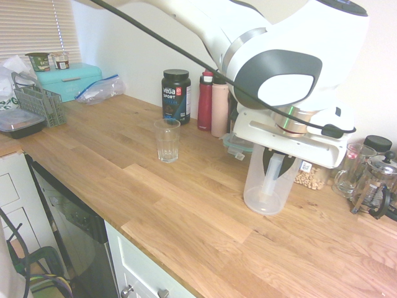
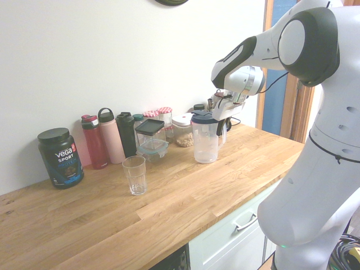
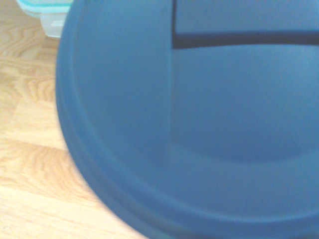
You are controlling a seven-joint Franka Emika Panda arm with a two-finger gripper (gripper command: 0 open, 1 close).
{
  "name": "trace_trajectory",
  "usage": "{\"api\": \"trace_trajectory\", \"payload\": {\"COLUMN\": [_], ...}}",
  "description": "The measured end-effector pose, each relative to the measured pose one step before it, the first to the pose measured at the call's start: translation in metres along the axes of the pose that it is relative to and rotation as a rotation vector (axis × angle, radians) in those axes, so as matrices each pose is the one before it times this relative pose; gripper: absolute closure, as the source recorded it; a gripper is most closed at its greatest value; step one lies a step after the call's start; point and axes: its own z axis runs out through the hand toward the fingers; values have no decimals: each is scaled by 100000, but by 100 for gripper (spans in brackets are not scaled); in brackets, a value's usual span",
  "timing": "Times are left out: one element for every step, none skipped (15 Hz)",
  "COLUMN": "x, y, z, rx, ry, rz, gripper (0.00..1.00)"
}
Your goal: Pour me some water
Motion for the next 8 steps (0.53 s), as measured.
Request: {"api": "trace_trajectory", "payload": {"x": [-20, -17, -3, 19, 68, 68, -2, -171], "y": [-292, -260, -149, -25, 20, 125, 219, 140], "z": [125, 60, 14, -28, -103, -207, -365, -468], "rx": [-76, -162, -125, -215, -793, -1448, -2284, -2887], "ry": [-233, -117, -22, 54, 414, 468, 351, -530], "rz": [-569, -603, -345, -114, 142, 28, -331, -620], "gripper": [0, 0, 0, 0, 0, 0, 0, 0]}}
